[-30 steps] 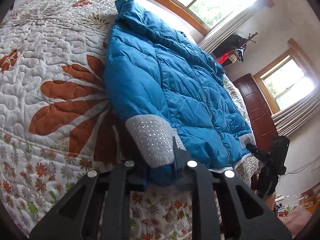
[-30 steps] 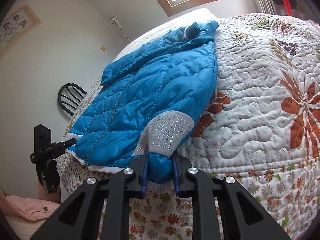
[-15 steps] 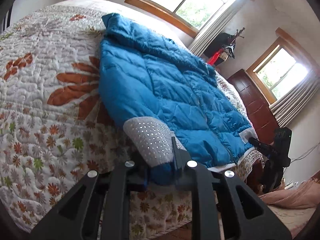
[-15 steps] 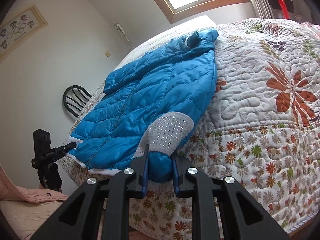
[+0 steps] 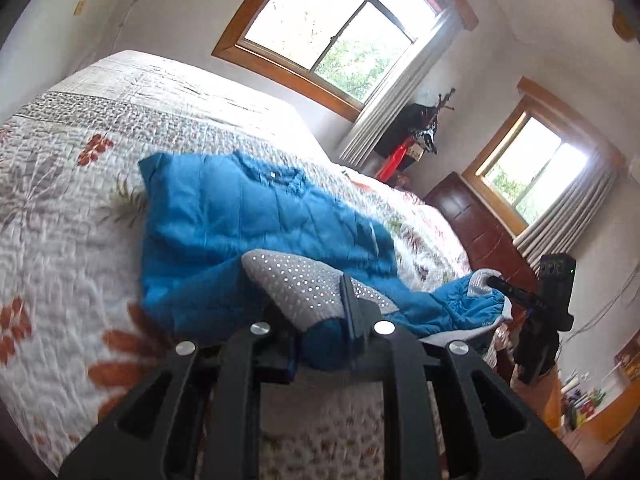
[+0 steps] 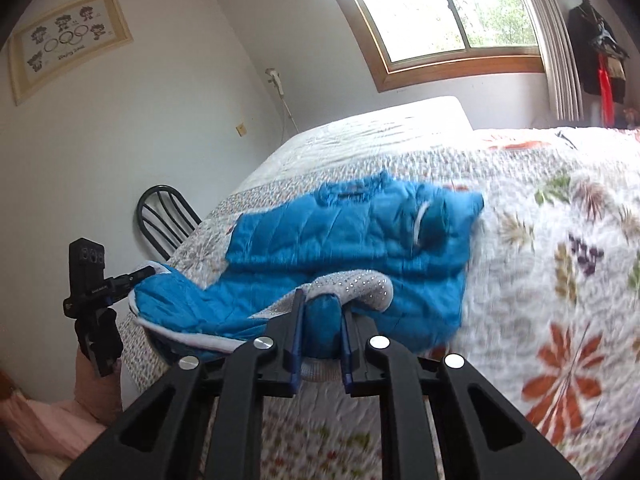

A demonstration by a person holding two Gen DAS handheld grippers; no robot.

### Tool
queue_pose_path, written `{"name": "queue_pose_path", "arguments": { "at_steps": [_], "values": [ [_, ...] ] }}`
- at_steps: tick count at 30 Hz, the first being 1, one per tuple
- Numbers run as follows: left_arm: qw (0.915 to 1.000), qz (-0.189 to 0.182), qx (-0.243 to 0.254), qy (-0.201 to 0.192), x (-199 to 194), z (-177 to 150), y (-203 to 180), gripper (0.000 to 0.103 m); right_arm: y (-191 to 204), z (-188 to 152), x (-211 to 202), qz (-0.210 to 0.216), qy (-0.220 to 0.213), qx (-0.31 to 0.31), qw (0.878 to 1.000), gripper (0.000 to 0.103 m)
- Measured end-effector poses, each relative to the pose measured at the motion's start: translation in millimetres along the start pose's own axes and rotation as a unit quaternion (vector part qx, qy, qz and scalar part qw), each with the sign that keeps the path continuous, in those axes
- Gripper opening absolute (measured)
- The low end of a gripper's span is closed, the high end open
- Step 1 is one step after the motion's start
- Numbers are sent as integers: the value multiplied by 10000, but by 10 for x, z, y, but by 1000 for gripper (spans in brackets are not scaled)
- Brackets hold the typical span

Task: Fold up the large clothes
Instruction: 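Lift the hem and fold it toward the collar with both tools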

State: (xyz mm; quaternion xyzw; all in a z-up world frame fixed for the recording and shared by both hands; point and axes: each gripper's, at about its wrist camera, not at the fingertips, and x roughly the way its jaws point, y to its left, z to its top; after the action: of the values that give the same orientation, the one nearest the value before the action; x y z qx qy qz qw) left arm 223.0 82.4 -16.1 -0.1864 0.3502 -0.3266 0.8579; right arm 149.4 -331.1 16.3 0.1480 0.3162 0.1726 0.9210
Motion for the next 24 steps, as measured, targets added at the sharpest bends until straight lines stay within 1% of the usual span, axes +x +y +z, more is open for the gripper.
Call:
{"name": "queue_pose_path", "arguments": {
  "at_steps": [2, 6, 8, 12, 14, 18, 21, 24],
  "values": [
    [9999, 2, -102, -13, 141, 289, 29, 16, -24, 292, 127, -60, 86, 25, 9999, 14],
    [9998, 171, -76, -68, 475, 777, 42, 16, -177, 783, 449, -219, 258, 197, 9992, 14],
    [9995, 222, -203, -48, 657, 997, 106, 16, -289, 975, 643, -284, 365, 333, 9984, 14],
    [9986, 394, -358, -56, 1043, 1330, 263, 16, -561, 1244, 1027, -335, 531, 609, 9962, 14],
    [9976, 483, -485, -33, 1223, 1446, 385, 16, -705, 1365, 1245, -367, 626, 755, 9945, 14],
    [9937, 787, -792, 117, 1628, 1619, 694, 16, -1005, 1527, 1691, -508, 876, 1019, 9896, 14],
    [9883, 1090, -1031, 276, 1905, 1651, 979, 16, -1272, 1555, 2070, -652, 1138, 1255, 9834, 14],
    [9815, 1240, -1367, 510, 2184, 1618, 1280, 16, -1511, 1510, 2404, -669, 1349, 1536, 9766, 14]
  ]
}}
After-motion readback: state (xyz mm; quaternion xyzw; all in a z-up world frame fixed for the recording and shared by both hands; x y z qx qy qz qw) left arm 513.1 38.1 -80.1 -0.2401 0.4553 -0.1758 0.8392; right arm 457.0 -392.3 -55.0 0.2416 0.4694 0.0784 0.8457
